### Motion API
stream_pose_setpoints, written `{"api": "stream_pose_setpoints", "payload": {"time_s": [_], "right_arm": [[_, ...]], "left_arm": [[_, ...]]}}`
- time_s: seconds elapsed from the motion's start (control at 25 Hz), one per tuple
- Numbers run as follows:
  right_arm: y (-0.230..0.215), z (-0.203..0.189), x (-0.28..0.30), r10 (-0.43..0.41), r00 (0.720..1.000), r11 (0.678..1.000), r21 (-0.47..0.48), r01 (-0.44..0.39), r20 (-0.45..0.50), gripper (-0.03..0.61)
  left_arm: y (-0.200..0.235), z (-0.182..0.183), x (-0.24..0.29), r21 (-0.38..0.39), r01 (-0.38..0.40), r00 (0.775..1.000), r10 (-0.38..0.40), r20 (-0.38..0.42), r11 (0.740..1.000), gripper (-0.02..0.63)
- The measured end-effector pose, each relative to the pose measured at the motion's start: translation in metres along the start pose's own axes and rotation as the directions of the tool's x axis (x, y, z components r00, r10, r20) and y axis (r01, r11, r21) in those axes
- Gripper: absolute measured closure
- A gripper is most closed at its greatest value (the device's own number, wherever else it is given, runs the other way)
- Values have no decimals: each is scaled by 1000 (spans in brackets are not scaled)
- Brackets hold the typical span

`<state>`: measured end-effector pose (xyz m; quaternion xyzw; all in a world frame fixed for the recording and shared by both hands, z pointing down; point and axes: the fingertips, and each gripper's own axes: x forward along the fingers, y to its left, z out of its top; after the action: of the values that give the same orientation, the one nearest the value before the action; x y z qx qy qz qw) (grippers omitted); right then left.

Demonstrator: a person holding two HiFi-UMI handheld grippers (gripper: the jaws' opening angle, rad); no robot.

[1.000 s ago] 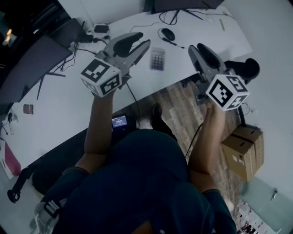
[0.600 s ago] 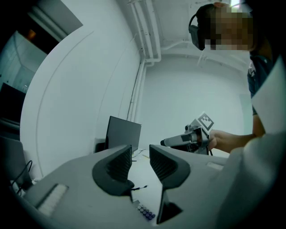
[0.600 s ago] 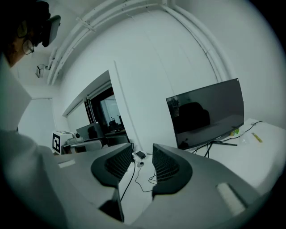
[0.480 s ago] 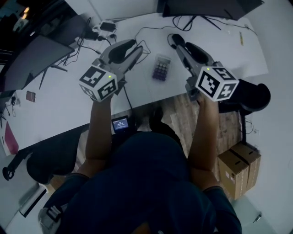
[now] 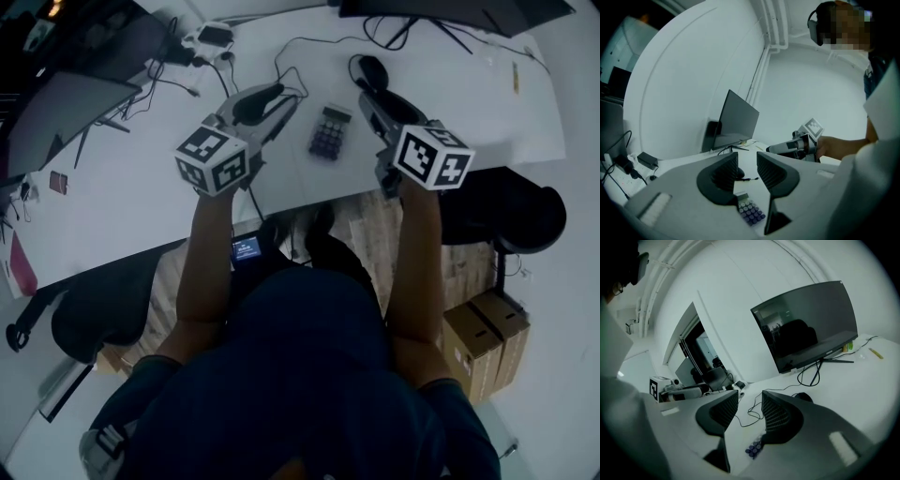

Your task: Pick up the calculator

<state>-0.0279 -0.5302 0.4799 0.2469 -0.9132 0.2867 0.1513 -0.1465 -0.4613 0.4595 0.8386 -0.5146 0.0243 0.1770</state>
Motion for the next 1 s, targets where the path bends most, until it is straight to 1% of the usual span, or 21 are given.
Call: {"api": "stream_pose_setpoints", "payload": {"time_s": [0.12,0.4,0.76,1.0], "right_arm": [[-16,-18,11,0,1000,999,43,2,-26,431],[-48,-64,30,-26,996,992,118,37,-89,431],[-70,-127,52,-29,985,977,202,64,-170,431],[-77,-168,65,-28,973,970,227,81,-228,431]], "left_arm": [[7,-21,14,-26,-5,999,4,-45,1000,491],[20,-74,42,-85,-14,990,2,-143,996,488],[33,-134,68,-160,-33,973,-5,-232,987,484],[40,-172,79,-212,-54,959,-8,-282,976,480]]}}
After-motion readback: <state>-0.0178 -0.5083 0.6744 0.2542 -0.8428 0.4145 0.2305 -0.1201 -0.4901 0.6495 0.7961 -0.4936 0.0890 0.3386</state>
